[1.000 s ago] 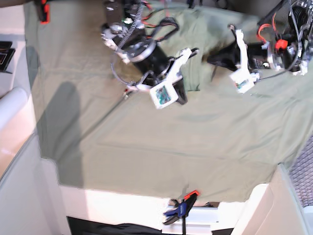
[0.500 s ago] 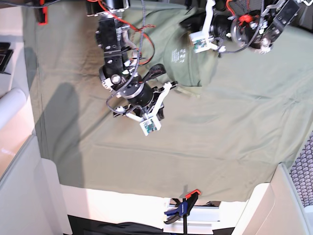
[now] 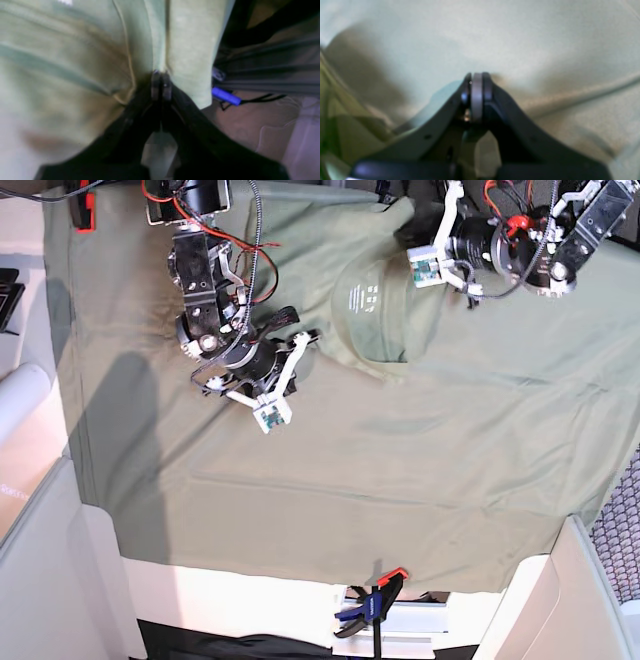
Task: Fold the T-shirt properly
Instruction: 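Hold the shirt with the right gripper while the left gripper repositions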
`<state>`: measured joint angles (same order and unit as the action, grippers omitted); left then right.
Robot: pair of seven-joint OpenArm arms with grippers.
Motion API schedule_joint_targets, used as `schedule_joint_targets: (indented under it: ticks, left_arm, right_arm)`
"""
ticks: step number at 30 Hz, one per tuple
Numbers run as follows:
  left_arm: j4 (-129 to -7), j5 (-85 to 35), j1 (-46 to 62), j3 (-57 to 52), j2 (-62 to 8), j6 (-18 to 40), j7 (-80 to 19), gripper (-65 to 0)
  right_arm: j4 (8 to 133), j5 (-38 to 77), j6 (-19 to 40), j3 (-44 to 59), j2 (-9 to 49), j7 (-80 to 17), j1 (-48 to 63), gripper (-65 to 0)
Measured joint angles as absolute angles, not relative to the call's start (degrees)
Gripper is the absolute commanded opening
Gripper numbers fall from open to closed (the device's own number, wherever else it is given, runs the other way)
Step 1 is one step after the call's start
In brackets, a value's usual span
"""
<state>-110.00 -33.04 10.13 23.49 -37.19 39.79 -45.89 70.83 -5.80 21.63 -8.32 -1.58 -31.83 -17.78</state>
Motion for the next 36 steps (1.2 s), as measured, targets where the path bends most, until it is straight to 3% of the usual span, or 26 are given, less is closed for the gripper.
schedule_joint_targets:
  ticks: [6,17,23,36]
  left_arm:
    - [-112.97,-36.91,9.87,16.38,-38.57,39.70,-47.40,-65.0]
    - [-113.14,-40.40,16.73,16.14,-39.51,39.72,-48.88,-65.0]
    - [-112.86,-33.04,17.56,16.14,-39.07,39.70,-41.91,-65.0]
    - [-105.21,-28.38,17.58,16.14,-39.05,39.70,-36.27,-65.0]
  right_arm:
    - [70.83,-4.47,21.65,-8.32,-1.41,-31.92,-17.78,-65.0]
    - [70.83,-4.51,21.65,-8.32,-1.43,-31.90,-17.98,-65.0]
    - [70.83,-4.47,21.63,-8.32,-1.43,-31.92,-17.96,-65.0]
    - [70.83,-4.27,21.63,-8.32,-1.43,-31.97,-17.98,-65.0]
